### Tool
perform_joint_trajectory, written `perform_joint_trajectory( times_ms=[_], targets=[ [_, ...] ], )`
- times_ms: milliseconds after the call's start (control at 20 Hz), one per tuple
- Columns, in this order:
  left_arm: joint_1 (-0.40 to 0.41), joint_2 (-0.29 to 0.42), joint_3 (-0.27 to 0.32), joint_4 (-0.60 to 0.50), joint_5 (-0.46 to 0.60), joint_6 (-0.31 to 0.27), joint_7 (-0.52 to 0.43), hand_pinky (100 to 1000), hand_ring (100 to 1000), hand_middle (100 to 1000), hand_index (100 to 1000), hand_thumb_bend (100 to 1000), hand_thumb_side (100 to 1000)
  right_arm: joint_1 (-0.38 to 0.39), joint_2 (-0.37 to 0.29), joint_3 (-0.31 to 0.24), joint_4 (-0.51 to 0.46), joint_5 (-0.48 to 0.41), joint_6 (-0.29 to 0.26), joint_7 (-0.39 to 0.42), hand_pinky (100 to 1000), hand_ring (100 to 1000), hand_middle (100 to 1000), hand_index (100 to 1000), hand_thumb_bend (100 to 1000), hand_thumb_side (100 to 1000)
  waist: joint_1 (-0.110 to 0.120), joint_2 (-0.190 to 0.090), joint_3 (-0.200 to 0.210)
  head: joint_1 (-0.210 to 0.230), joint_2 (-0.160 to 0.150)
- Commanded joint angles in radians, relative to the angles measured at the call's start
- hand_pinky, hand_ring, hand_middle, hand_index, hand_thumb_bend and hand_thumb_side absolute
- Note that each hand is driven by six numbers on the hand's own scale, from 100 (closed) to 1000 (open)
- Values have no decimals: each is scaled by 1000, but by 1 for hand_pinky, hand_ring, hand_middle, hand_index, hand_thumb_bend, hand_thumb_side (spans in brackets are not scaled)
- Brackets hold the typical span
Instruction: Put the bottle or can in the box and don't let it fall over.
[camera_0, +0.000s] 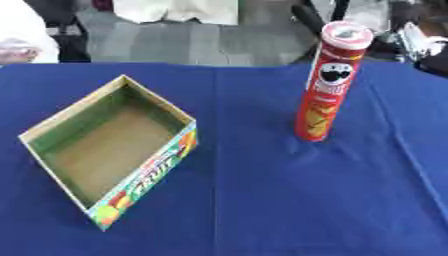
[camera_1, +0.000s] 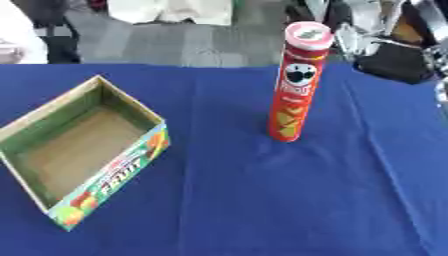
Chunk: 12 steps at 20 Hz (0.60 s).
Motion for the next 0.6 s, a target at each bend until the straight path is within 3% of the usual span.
perform_joint_trajectory(
  times_ms=[50,350,450,600],
  targets=[
    [-5,6,7,-15,-4,-1,-2,506,766,704,751,219,833,-8,-12,-30,-15,-70,50,-99,798,783,744,855,100,641,0,-12,-2,2,-7],
    [-4,6,7,-15,-7,0,-1,505,766,704,751,219,835,-6,0,-53,11,-280,152,-332,826,738,689,881,100,698,0,-7,-4,4,-5],
    [-4,6,7,-15,-7,0,-1,505,766,704,751,219,836,-4,-3,-50,13,-314,159,-357,828,743,694,883,100,674,-1,-5,-4,4,-5],
    [-5,5,6,-15,-8,1,-2,504,766,704,751,219,837,-1,-10,-38,2,-314,137,-323,829,769,729,888,100,616,-1,-2,-4,1,-8]
  ],
)
